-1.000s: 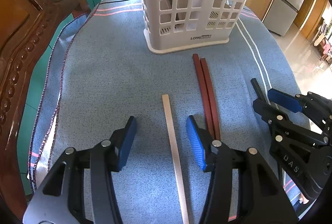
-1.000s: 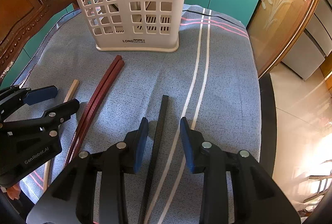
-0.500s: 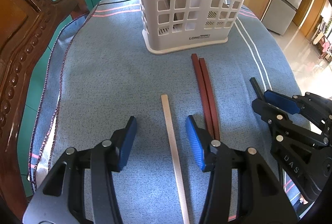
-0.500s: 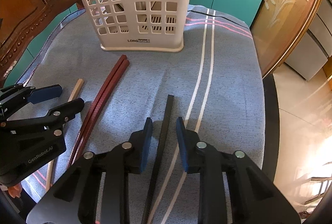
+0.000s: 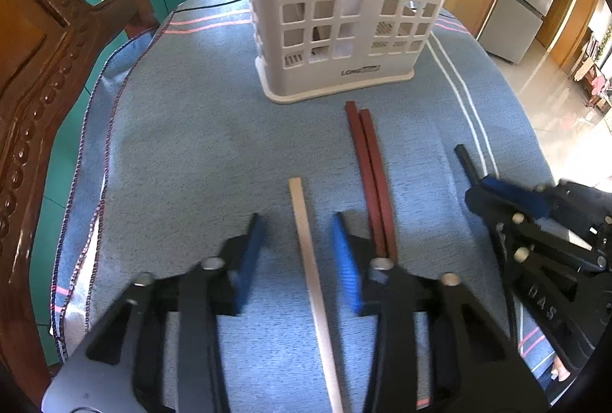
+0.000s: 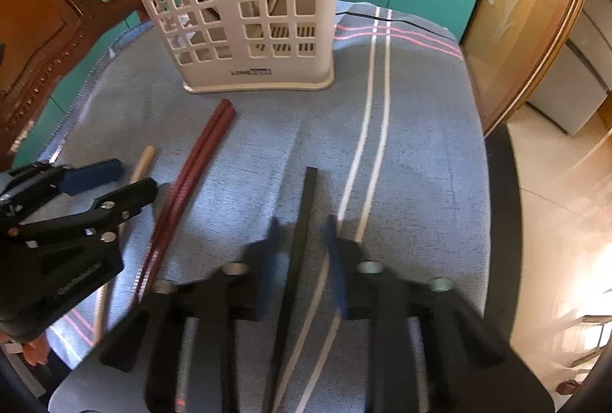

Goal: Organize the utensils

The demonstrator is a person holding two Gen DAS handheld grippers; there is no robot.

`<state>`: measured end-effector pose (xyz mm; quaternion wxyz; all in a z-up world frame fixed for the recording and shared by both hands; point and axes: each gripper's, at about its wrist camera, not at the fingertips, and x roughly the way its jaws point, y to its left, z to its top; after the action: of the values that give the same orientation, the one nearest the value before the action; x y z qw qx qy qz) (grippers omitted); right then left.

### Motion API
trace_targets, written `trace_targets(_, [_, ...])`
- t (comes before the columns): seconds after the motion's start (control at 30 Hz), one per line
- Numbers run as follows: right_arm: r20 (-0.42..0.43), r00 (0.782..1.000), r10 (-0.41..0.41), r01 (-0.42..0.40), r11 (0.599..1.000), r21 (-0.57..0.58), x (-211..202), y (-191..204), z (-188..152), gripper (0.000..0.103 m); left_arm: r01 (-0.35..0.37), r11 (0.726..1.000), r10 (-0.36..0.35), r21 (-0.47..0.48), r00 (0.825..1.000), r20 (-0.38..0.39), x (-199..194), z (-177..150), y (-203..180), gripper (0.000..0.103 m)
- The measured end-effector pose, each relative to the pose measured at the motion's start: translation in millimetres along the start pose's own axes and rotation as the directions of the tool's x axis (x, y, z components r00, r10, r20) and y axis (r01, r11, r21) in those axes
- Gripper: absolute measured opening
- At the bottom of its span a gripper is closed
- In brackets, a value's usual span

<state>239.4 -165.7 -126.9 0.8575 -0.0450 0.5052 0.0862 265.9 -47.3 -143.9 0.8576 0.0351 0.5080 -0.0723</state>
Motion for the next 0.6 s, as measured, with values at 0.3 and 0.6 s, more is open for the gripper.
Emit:
trace_targets(0.3, [0.141, 0.988, 0.061, -0.059, 0.998, -0.014, -35, 3, 3, 0.006, 0.017, 1.000, -0.017, -0.024, 1.000, 0.003, -2, -3, -1, 0.007])
trace_targets(0.6, [0.217, 0.974, 0.061, -0.055, 0.998, -0.032, -65, 3, 0, 0.006, -0.032, 0.999, 0.031, 0.024, 0.999, 0.022, -1, -9, -12, 0.007])
